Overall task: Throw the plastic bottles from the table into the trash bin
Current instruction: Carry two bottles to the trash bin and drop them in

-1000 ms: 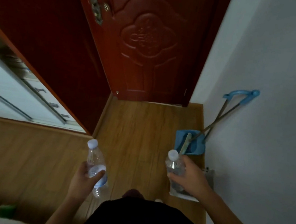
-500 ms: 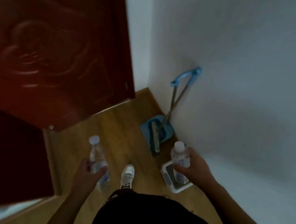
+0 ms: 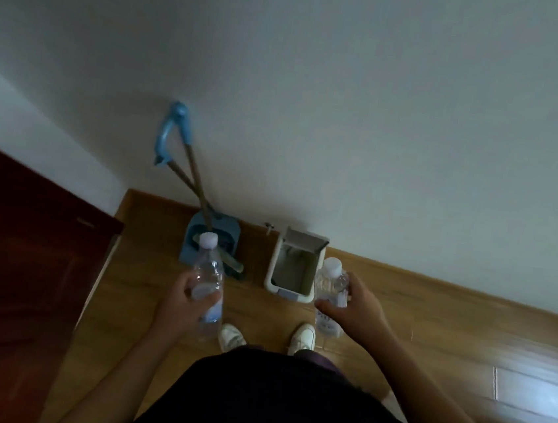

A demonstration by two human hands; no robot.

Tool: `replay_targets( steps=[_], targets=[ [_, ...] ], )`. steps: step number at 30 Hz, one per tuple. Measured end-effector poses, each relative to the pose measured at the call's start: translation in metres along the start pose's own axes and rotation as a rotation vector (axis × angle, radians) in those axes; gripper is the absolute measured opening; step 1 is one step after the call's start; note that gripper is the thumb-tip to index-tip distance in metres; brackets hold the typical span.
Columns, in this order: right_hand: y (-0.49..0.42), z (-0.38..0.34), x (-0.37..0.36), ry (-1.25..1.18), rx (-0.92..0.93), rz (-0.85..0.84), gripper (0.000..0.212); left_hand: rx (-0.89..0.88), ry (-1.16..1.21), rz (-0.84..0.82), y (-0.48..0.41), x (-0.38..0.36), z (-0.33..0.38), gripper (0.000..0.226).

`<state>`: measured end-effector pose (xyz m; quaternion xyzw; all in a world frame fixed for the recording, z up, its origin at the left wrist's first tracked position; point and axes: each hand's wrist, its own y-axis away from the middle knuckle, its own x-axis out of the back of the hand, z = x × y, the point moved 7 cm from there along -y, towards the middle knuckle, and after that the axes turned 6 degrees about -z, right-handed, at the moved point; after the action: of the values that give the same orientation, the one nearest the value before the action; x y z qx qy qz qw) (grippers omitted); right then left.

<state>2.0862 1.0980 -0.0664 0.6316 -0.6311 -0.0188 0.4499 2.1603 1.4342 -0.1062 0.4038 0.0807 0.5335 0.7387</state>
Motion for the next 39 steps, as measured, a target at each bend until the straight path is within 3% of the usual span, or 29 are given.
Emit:
replay_targets(
  steps=[4,9,20,28,39],
  targets=[
    [0.005,0.024,-0.004,-0.115,-0.076,0.048,0.062,-0.022,-0.102,-0.129,-0.007,-0.039,0.030,0.065],
    [-0.012,0.048,-0.027,-0.169,-0.136,0.008,0.062,-0.077,-0.206,-0.121,-0.021,-0.062,0.044,0.063],
    [-0.153,0.142,-0.122,-0.281,-0.137,0.011,0.065,0.117,-0.179,-0.187,-0.155,-0.137,-0.083,0.066],
    [-0.237,0.206,-0.198,-0.373,-0.153,0.065,0.056,0.010,-0.153,-0.114,-0.245,-0.182,-0.138,0.049],
    [-0.254,0.187,-0.157,-0.369,-0.061,0.166,0.062,-0.080,-0.123,-0.119,-0.267,-0.190,-0.108,0.060]
  ],
)
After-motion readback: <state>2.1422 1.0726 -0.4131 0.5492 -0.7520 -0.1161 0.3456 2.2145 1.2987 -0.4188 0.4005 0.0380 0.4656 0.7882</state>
